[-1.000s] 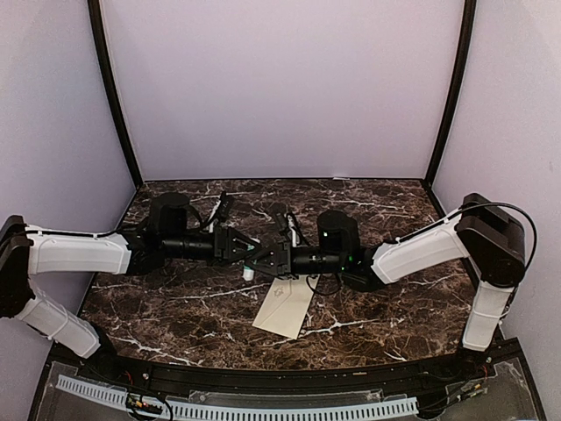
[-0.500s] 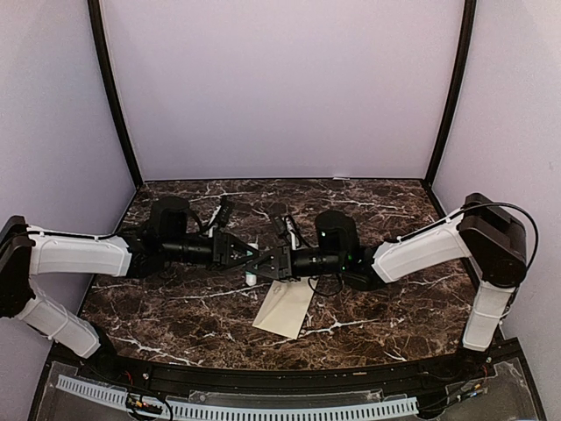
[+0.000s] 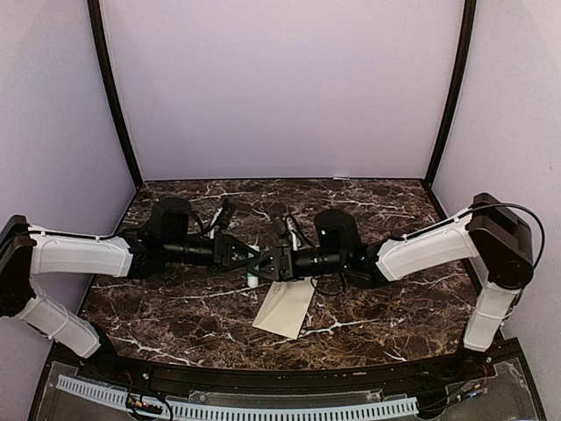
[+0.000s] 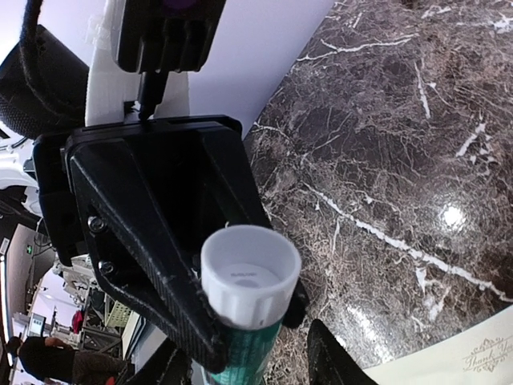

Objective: Place the letter into the envelope and seal it
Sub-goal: Seal the envelope flap on the envelope.

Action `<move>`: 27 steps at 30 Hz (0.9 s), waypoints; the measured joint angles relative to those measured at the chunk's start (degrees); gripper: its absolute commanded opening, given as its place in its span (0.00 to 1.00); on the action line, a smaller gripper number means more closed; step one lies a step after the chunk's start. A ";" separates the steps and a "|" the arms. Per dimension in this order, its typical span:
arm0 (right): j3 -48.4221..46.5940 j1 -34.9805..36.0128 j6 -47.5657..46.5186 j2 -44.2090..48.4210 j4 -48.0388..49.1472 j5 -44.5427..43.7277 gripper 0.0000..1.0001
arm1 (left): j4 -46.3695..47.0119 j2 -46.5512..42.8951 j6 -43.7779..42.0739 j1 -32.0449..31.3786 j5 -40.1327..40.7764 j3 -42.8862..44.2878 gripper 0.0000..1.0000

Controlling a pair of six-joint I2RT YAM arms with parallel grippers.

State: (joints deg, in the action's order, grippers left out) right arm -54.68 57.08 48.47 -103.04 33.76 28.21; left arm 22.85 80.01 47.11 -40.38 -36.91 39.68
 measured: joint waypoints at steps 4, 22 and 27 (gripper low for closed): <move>1.73 0.00 -1.88 3.78 -3.15 -2.84 0.49 | -2.95 -0.59 -2.12 -0.02 1.55 0.28 0.03; 8.04 -0.44 -0.96 8.79 -7.23 -11.80 0.22 | -31.93 6.58 -22.86 -0.63 -5.75 8.87 0.01; 8.07 -0.44 0.26 4.72 -6.88 -11.69 0.17 | -34.07 7.74 -24.46 -1.49 -6.36 8.70 0.01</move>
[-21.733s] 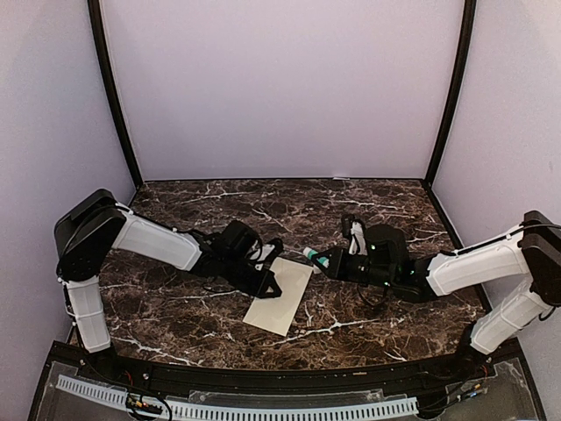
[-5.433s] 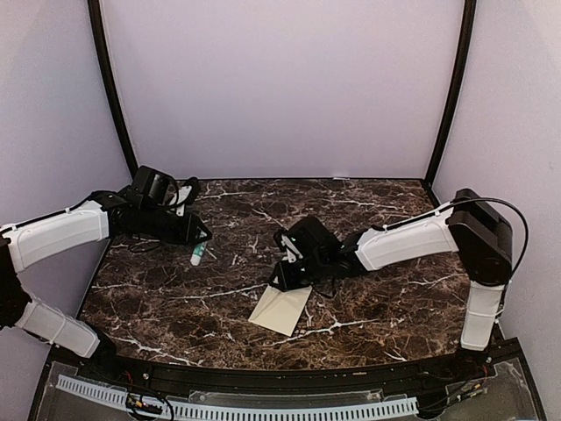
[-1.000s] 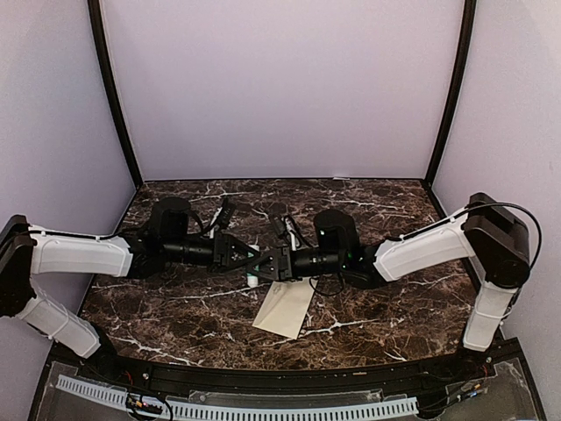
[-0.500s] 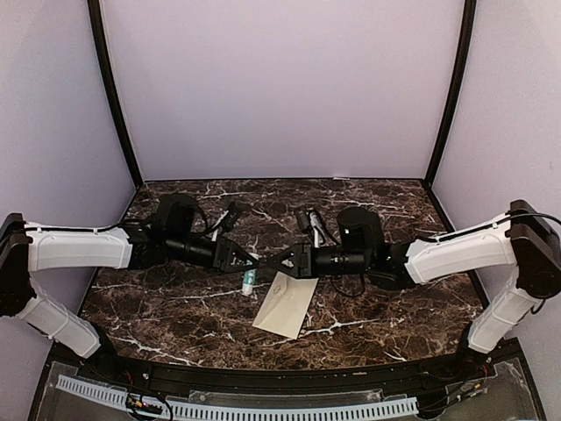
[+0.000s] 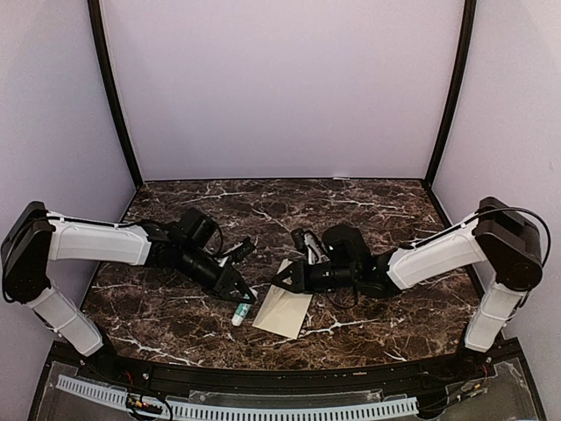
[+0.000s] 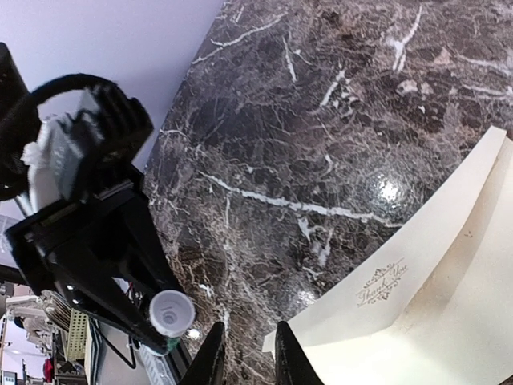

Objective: Place the letter into the envelope and seal it
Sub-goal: Seal the envelope flap on the envelope.

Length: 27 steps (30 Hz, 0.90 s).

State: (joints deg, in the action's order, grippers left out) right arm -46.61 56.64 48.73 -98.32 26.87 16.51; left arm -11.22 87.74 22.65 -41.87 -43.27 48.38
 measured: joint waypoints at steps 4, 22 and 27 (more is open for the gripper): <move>-0.39 -0.09 0.90 -3.58 -0.09 0.20 0.16 | -1.31 2.08 -0.61 -0.31 -0.87 0.61 0.01; -0.20 -2.73 5.49 -9.42 1.01 1.92 0.15 | -6.29 13.29 -1.46 -2.84 -3.63 6.69 0.00; -0.20 -2.93 6.01 -10.25 0.98 2.36 0.15 | -7.76 16.31 -1.46 -2.99 -3.69 9.18 0.00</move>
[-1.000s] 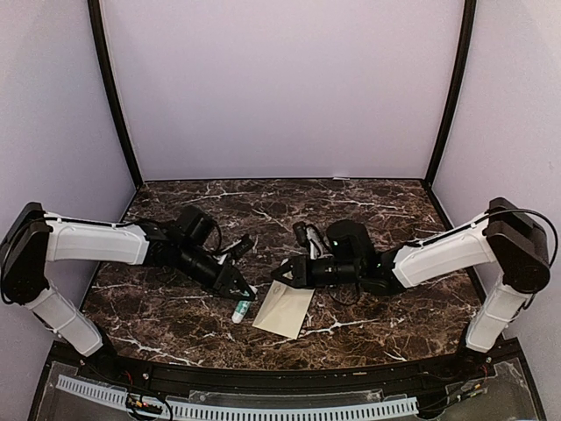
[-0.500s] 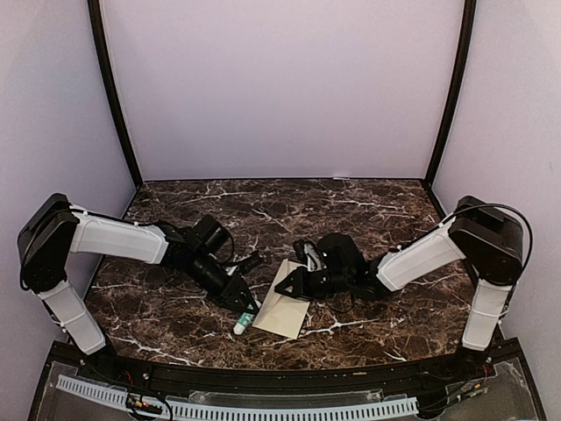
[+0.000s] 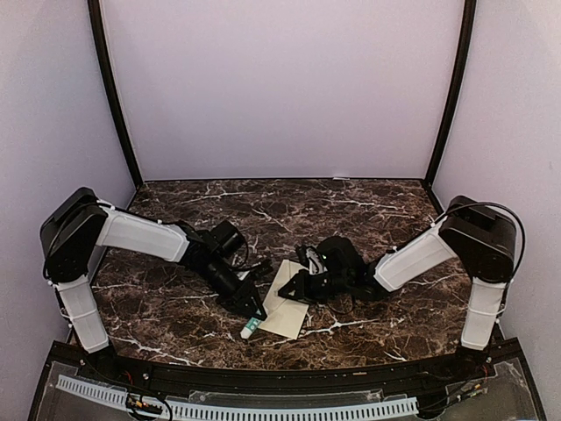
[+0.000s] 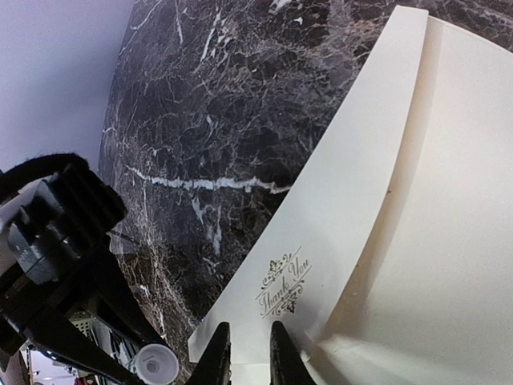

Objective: Place the letter into the envelope and seal it
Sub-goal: Seal the envelope flap on the envelope.

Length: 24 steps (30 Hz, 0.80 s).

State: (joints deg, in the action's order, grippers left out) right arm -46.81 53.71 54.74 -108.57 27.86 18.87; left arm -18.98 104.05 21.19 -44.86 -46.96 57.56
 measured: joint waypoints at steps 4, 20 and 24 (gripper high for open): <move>0.00 0.00 0.17 -0.20 0.00 0.46 0.15 | -1.05 2.29 0.02 0.00 0.00 0.72 0.00; 0.07 0.02 0.90 -0.94 0.20 2.40 0.15 | -2.54 5.44 0.26 -0.02 0.48 2.43 0.00; 0.15 0.31 1.09 -0.94 0.20 3.13 0.15 | -2.56 5.44 0.26 -0.02 0.50 2.43 0.00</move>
State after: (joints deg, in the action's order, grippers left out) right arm -46.65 54.02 55.83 -109.51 28.05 22.00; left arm -21.54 109.49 21.45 -44.88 -46.46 59.99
